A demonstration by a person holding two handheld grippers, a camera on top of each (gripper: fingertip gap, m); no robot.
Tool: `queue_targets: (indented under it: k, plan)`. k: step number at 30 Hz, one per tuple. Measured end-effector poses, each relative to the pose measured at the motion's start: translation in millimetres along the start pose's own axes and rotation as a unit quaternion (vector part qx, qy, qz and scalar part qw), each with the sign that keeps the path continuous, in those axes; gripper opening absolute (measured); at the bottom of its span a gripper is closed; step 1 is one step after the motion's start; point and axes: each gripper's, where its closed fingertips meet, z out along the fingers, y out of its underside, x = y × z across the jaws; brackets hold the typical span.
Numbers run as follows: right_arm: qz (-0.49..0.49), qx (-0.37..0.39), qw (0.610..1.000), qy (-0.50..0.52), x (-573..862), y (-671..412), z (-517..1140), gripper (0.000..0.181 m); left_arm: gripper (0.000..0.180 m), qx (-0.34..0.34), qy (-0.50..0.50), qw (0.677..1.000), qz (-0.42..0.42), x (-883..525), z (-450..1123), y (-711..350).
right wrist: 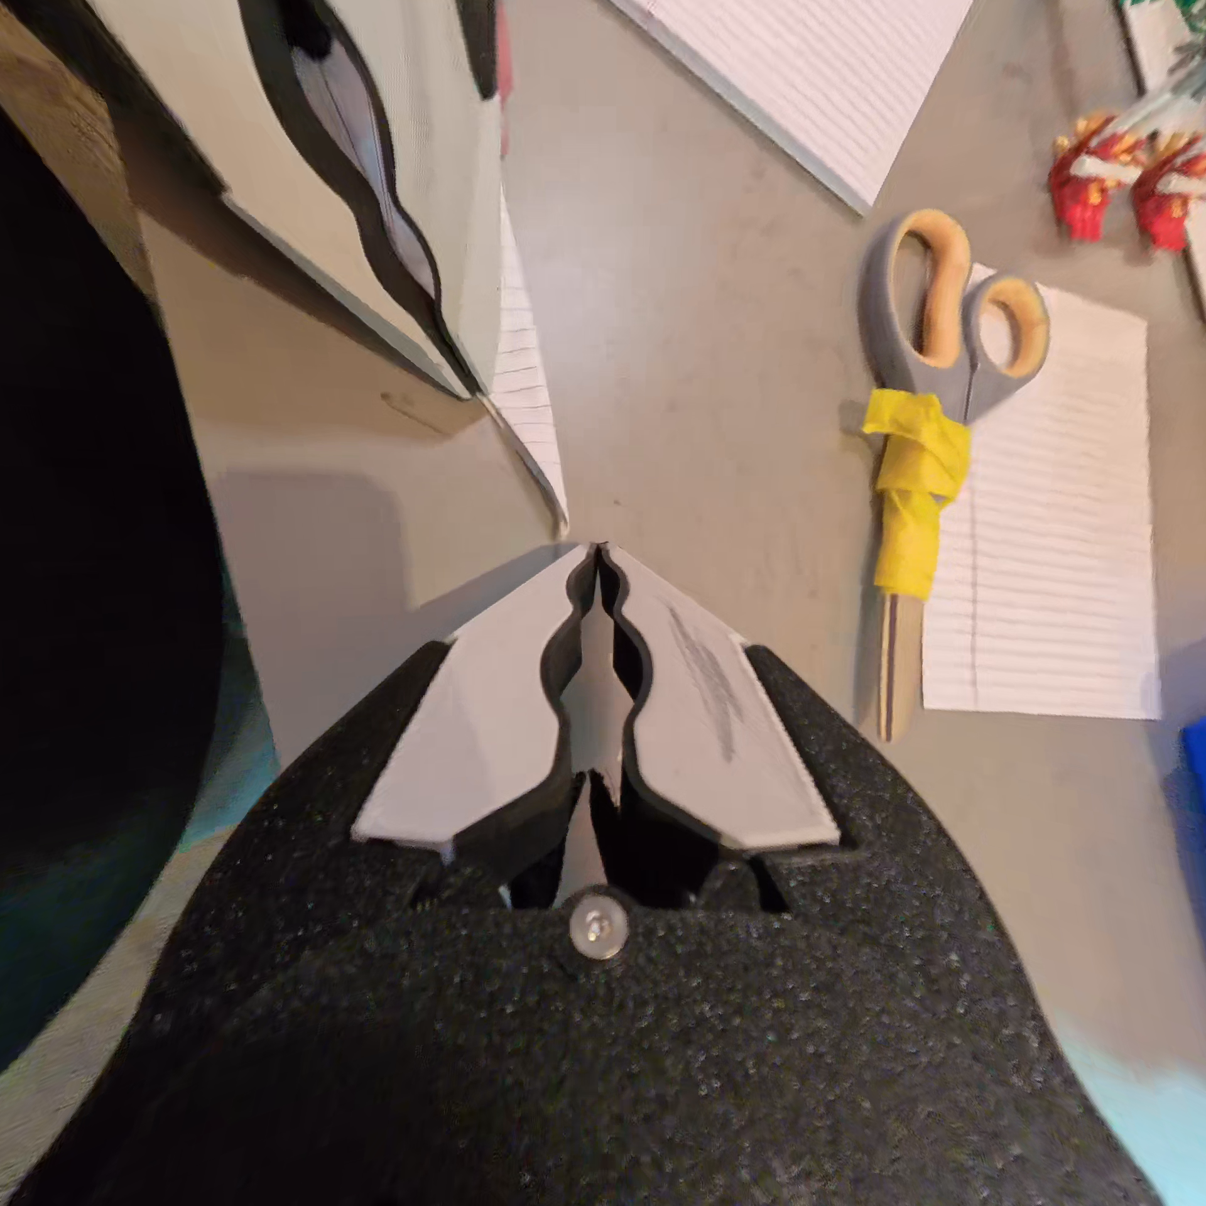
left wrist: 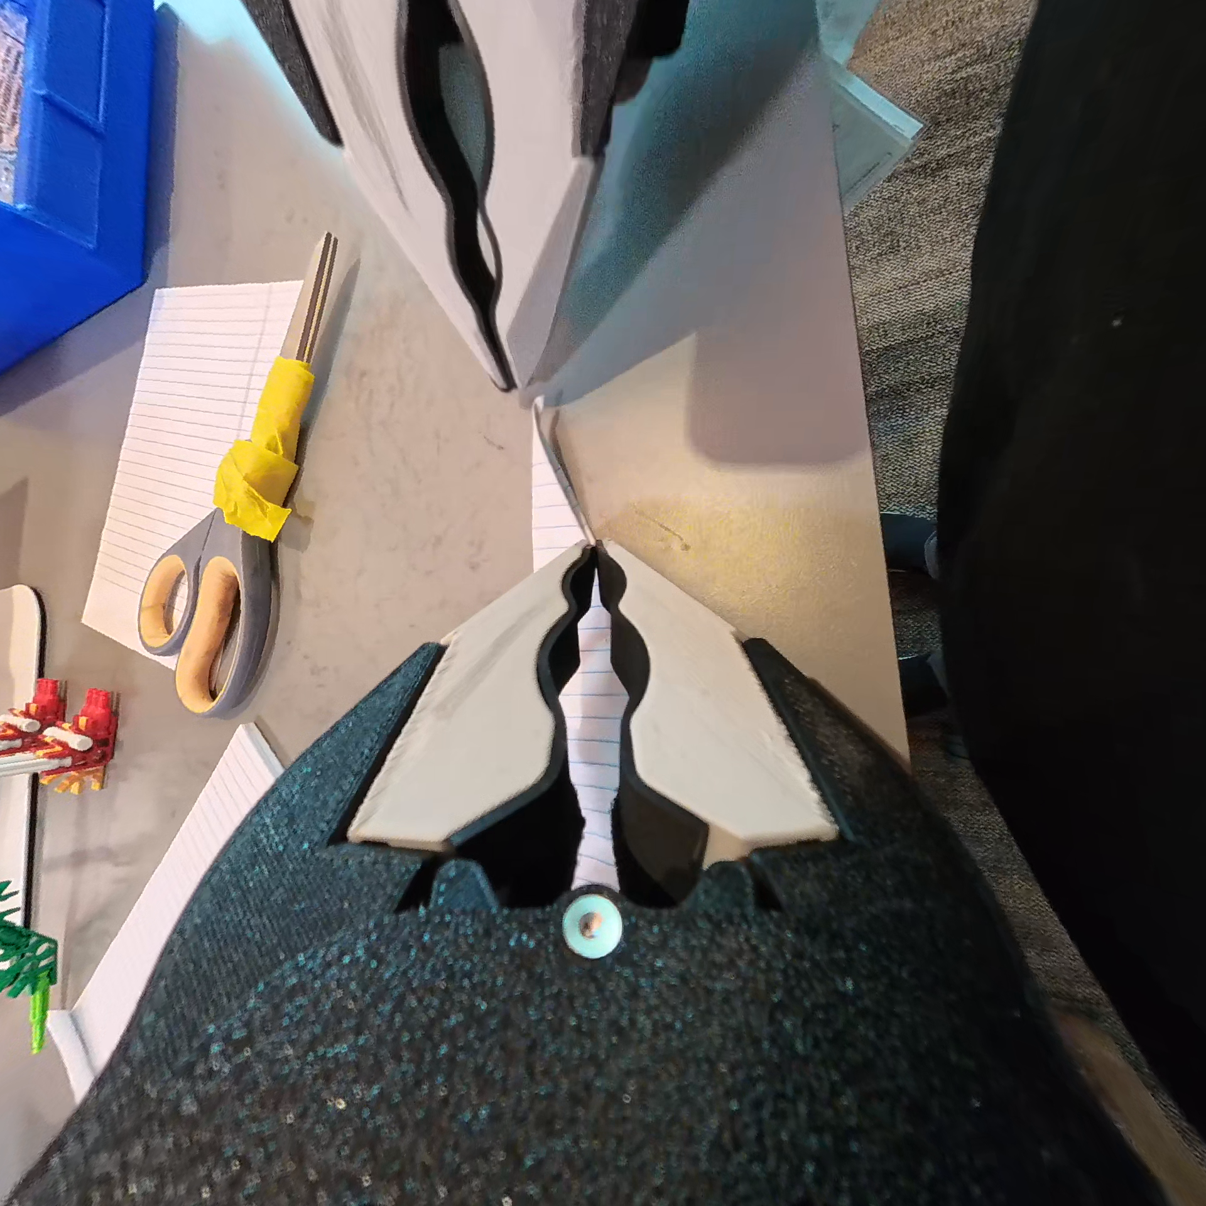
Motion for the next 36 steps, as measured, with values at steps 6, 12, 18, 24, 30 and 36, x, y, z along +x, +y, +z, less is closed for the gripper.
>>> queue_targets:
  k: [6,12,18,24,30,36]
  plan:
    - [0.173,0.089,0.977,-0.089,-4,-37,-8,0.000,0.000,0.006,0.001,1.000,0.002,0,0,0]
    - [0.209,0.051,0.964,-0.155,-14,-26,14,0.000,0.000,0.011,0.002,1.000,0.002,1,0,0]
    - [0.201,0.051,0.965,-0.160,-14,-21,18,0.000,0.000,0.019,-0.001,1.000,-0.004,1,0,0]
    - [0.161,0.056,0.974,-0.148,-15,-19,17,0.000,0.000,0.026,-0.002,1.000,-0.013,1,0,0]
    - [0.138,0.058,0.980,-0.134,-15,-19,17,0.000,0.000,0.023,0.001,1.000,-0.012,1,0,0]
    - [0.159,0.034,0.979,-0.122,-10,-5,6,0.000,0.000,0.021,0.003,1.000,-0.015,1,0,0]
